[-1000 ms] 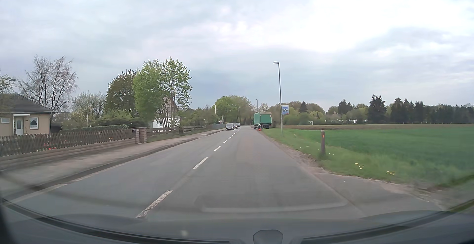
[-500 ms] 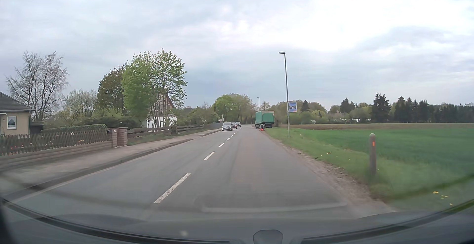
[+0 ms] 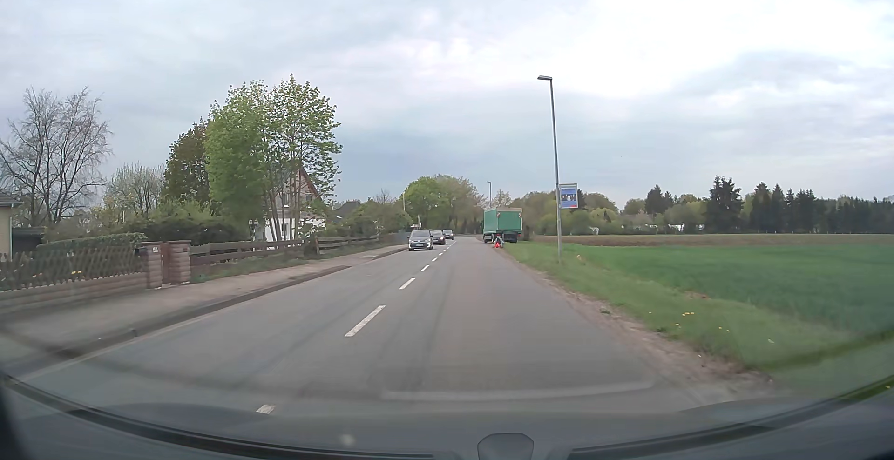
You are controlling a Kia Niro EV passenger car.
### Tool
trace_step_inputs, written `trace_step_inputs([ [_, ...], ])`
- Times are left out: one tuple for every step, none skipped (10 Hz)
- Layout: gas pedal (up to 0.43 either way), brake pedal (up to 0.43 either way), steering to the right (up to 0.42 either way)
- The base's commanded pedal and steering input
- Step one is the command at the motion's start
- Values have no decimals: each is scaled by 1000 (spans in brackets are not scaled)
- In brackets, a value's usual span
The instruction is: Follow the waypoints while adhering to traffic rules and regulations
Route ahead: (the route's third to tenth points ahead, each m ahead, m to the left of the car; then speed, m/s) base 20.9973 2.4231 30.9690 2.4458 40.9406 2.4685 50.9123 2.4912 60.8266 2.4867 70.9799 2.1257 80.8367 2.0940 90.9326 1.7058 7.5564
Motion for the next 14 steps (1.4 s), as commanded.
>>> trace_step_inputs([
  [47, 0, -4],
  [47, 0, -4],
  [47, 0, -4],
  [47, 0, -4],
  [47, 0, -4],
  [47, 0, -3],
  [47, 0, -4],
  [47, 0, -3],
  [47, 0, -3],
  [47, 0, 0],
  [47, 0, 4],
  [59, 0, 4],
  [59, 0, 4],
  [67, 0, 4],
])
